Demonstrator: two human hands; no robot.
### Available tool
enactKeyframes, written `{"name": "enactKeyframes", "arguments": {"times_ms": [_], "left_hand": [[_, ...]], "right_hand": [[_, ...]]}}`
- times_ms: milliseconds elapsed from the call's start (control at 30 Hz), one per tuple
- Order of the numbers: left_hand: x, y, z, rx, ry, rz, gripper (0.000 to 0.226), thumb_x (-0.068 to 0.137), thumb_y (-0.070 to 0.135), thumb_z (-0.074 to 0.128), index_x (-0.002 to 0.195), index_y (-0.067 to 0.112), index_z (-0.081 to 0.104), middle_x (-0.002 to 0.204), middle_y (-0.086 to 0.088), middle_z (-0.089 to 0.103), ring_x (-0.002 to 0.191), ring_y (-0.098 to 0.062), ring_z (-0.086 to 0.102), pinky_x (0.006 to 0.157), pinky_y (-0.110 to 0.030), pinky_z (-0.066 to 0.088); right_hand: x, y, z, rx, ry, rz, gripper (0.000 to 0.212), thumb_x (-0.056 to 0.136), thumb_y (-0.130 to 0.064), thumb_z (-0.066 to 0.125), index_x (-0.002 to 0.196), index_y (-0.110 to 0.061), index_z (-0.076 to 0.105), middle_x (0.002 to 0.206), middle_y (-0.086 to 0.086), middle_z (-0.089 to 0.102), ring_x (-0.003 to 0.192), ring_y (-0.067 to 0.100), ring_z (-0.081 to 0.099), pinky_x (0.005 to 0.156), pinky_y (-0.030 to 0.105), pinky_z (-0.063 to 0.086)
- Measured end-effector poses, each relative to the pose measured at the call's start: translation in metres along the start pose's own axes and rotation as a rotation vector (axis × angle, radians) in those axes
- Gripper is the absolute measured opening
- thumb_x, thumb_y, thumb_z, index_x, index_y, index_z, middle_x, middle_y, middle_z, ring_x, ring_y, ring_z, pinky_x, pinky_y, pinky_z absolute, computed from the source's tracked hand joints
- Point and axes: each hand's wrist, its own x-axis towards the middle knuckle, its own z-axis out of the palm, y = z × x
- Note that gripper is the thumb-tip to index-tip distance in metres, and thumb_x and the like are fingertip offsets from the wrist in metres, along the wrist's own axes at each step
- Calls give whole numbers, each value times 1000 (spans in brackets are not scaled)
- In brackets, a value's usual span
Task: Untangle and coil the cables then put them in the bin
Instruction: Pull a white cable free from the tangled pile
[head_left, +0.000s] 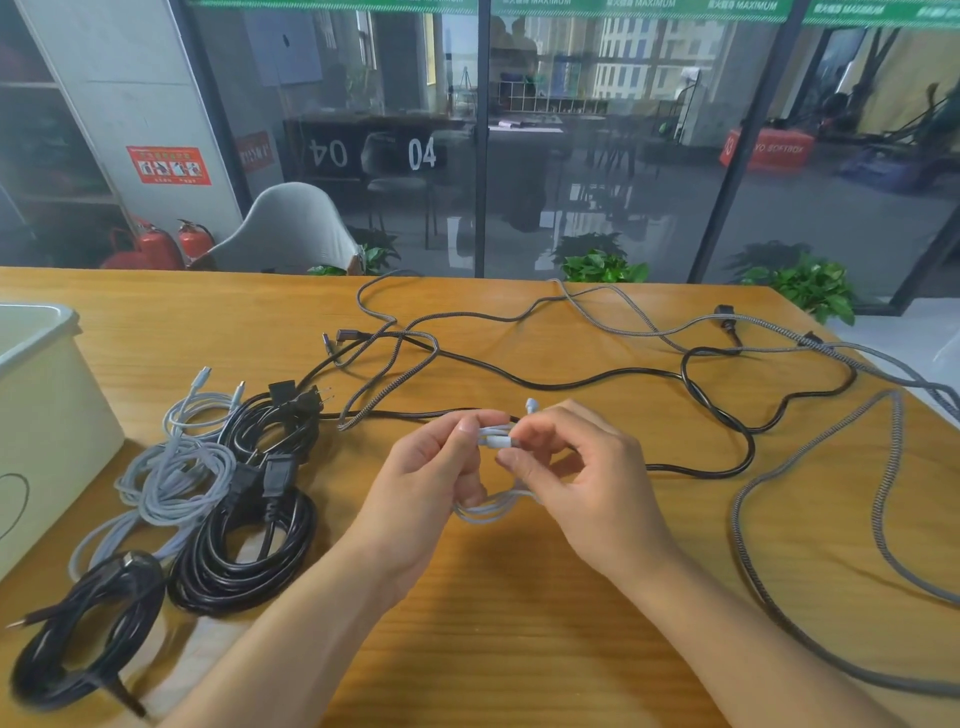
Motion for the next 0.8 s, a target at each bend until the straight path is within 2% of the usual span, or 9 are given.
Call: {"name": "enactKeyframes", "arguments": {"times_ms": [167,333,433,500,633,700,800], "left_hand": [[0,1,-1,60,-31,27,34,110,29,44,119,16,75,71,4,34,64,-14,33,66,-28,38],[3,2,-4,51,24,22,33,110,28,45,116,20,76,72,4,36,66,-14,32,68,-31,36],[2,3,-4,18,28,8,35,111,26,44,113,19,78,72,0,30,65,-17,26,64,-30,34],[0,3,-3,-35,25,-10,36,111,25,43,112,16,78,74,-2,26,66,-19,22,62,-29,34],[0,5,-2,-116,22,-38,35,110,25,45,113,14,78,73,0,28,68,-22,20,61,-30,32],[-1,6,-2,-116,15,-45,32,107,27,49,113,15,78,73,0,28,67,-20,21,61,-30,34],[-2,7,-1,-132,-4,-45,30,101,31,55,112,15,79,73,-1,27,66,-18,22,61,-30,33]], "right_hand": [[-1,1,2,39,-15,65,6,97,-21,73,94,-25,68,89,-7,67,83,20,67,75,39,57],[4,-5,-1,418,-26,261,4,103,-10,63,100,-8,62,89,7,74,87,21,74,86,31,60],[7,-7,-3,544,-43,363,10,100,-9,65,104,0,64,86,7,74,83,21,73,83,30,60],[8,-6,-6,590,-29,432,15,99,-14,67,106,-1,67,85,5,71,78,20,70,77,30,61],[10,0,-8,506,27,504,18,101,-32,64,110,-17,68,89,3,68,73,22,67,67,36,62],[10,3,-8,429,45,469,19,100,-29,66,119,-25,66,100,1,72,74,20,70,66,37,63],[8,8,-7,190,85,269,34,98,-17,70,129,-31,64,107,-10,66,83,18,71,65,36,63]]}}
